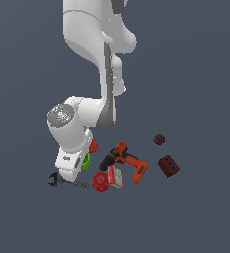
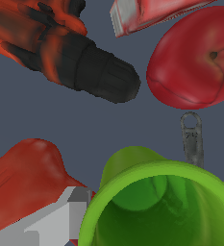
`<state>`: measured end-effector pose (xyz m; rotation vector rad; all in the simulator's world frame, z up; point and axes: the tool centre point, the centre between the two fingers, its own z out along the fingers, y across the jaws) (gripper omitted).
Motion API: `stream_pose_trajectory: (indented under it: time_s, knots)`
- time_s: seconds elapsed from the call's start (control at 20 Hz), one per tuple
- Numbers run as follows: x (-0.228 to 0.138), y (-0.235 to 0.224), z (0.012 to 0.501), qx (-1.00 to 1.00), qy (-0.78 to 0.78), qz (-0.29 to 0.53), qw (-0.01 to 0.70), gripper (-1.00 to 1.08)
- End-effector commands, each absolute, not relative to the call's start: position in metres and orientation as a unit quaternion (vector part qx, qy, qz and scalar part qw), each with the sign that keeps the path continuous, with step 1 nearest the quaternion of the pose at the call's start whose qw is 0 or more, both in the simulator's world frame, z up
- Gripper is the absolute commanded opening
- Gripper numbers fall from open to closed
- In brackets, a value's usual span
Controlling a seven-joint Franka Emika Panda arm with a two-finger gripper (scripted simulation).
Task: Pick up a designated object from a clutter of objects.
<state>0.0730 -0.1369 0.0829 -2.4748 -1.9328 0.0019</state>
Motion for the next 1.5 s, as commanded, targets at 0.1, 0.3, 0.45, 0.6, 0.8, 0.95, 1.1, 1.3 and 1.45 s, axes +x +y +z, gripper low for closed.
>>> stream_pose_trajectory:
  time_s: [0.1, 0.3, 0.45, 0.6, 0.8, 0.95, 1.1, 1.3, 1.45]
  knots:
    - [0.059, -0.128, 0.114, -0.788, -0.616, 0.0, 0.0, -1.0]
    - [0.044, -0.117, 0.146, -0.788, -0.616, 0.0, 0.0, -1.0]
    - [0.033, -0.11, 0.17, -0.788, -0.616, 0.0, 0.0, -1.0]
    - [0.021, -0.102, 0.196, -0.788, -0.616, 0.0, 0.0, -1.0]
    - [0.005, -0.091, 0.231, -0.788, -0.616, 0.0, 0.0, -1.0]
    - [-0.007, -0.082, 0.258, -0.788, -0.616, 0.0, 0.0, -1.0]
    - [-0.02, -0.074, 0.287, -0.788, -0.616, 0.001, -0.001, -1.0]
    - [-0.034, -0.063, 0.321, -0.788, -0.616, 0.001, -0.001, -1.0]
    - [-0.044, -0.056, 0.344, -0.788, -0.616, 0.0, 0.0, -1.0]
